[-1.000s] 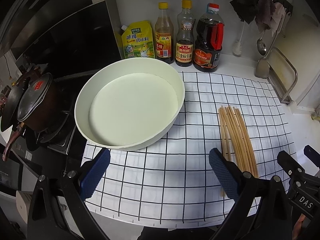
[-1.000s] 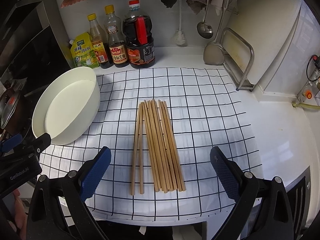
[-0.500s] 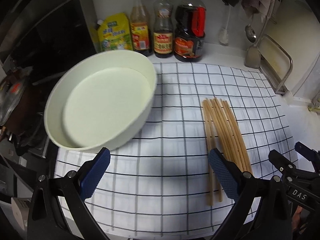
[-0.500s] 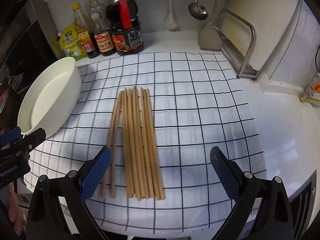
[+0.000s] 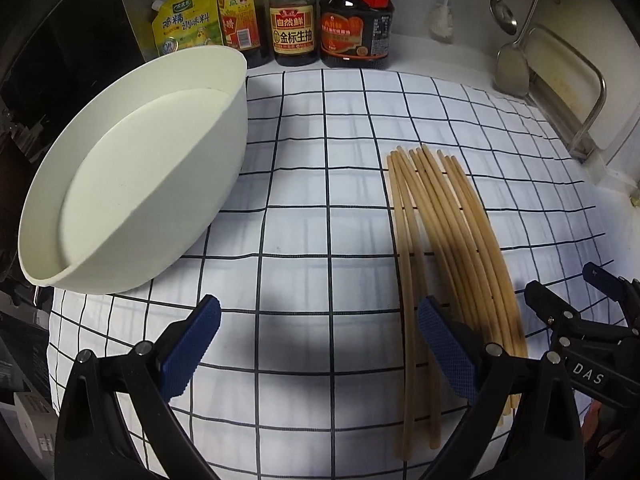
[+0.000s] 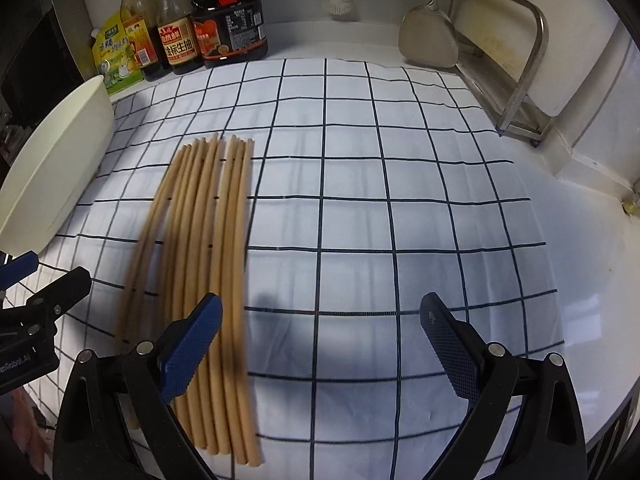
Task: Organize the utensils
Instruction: 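Move both tools down toward the bundle of wooden chopsticks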
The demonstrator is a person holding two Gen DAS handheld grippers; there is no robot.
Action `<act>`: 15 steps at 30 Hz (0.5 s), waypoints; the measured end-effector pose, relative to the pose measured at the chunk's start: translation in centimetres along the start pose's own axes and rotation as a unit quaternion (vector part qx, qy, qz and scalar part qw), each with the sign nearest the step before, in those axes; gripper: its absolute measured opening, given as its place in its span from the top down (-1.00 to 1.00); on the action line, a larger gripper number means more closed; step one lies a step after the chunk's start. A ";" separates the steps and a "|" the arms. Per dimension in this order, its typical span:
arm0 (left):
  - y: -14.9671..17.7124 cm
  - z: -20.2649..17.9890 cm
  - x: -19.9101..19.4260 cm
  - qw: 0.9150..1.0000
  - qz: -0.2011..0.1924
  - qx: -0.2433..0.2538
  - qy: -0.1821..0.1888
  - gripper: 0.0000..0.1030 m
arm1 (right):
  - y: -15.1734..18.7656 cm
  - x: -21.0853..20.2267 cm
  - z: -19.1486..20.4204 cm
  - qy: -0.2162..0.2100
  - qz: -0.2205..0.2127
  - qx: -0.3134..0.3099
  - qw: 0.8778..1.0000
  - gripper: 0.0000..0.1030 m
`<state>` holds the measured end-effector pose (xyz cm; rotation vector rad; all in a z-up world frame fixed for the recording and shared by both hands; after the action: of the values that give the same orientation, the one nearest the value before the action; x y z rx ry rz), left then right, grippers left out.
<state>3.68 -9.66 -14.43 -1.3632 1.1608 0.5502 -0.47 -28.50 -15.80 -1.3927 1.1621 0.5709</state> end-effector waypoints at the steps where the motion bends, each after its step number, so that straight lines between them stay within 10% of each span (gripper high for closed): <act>1: 0.0 0.0 0.2 1.000 0.001 -0.003 -0.001 -0.88 | 0.0 0.3 0.1 -0.002 0.000 -0.002 1.000 -0.84; 15: 0.4 -0.3 2.2 1.000 0.010 -0.012 -0.003 -0.88 | -0.1 1.8 1.2 0.018 -0.003 -0.045 0.999 -0.82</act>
<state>4.13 -10.50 -16.52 -1.3701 1.1683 0.5834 0.66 -27.92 -17.57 -1.4877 1.1735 0.6016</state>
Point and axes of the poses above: each gripper's, at about its wrist camera, not at the fingertips, and x roughly the way its jaws point, z to its left, y to its underside, the point moved 1 cm from there along x, roughly the way its jaws point, and after that the axes turned 14 degrees about y, right-handed, at the moved point
